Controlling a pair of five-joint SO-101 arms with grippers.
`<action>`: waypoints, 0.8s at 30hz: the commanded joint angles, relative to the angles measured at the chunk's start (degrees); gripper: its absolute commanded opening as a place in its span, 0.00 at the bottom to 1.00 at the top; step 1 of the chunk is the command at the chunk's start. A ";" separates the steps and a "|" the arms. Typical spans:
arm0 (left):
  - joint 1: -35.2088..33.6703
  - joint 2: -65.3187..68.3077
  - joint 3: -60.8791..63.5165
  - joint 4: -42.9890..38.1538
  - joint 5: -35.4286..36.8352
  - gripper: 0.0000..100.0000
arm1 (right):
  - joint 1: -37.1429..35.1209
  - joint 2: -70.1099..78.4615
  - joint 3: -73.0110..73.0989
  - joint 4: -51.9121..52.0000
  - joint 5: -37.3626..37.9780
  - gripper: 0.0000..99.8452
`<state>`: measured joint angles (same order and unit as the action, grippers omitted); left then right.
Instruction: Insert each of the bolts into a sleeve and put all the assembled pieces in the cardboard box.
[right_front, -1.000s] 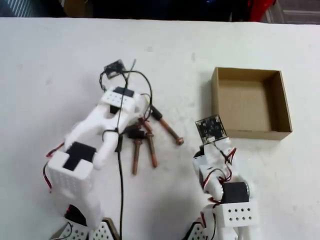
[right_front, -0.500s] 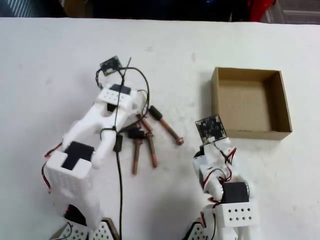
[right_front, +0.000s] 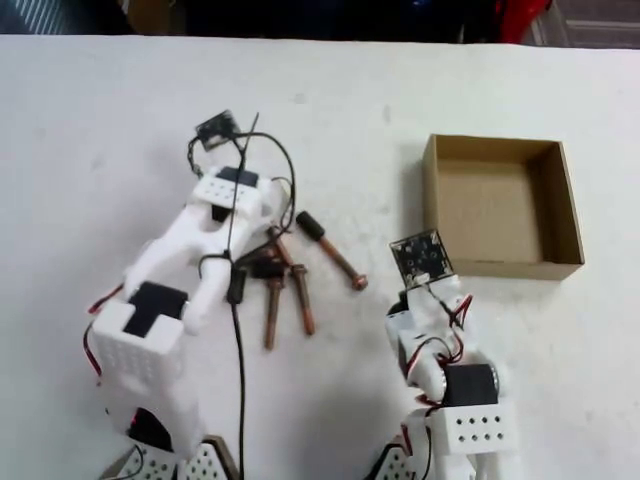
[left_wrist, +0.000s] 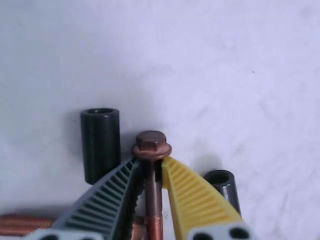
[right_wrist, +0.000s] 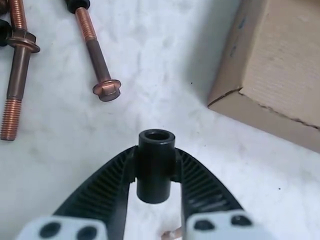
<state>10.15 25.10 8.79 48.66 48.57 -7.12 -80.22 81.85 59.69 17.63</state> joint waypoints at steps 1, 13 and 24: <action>0.57 3.91 -6.77 2.37 0.26 0.07 | 0.48 -0.75 -0.62 -0.84 0.53 0.02; 0.75 20.88 -34.73 27.08 0.09 0.07 | 0.48 -0.75 -0.62 -0.84 0.62 0.02; 0.57 28.53 -48.00 34.73 -0.09 0.07 | 0.48 -0.75 -0.62 -0.84 0.79 0.02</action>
<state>10.42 52.00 -37.89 82.77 48.66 -7.12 -80.22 81.85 59.69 17.63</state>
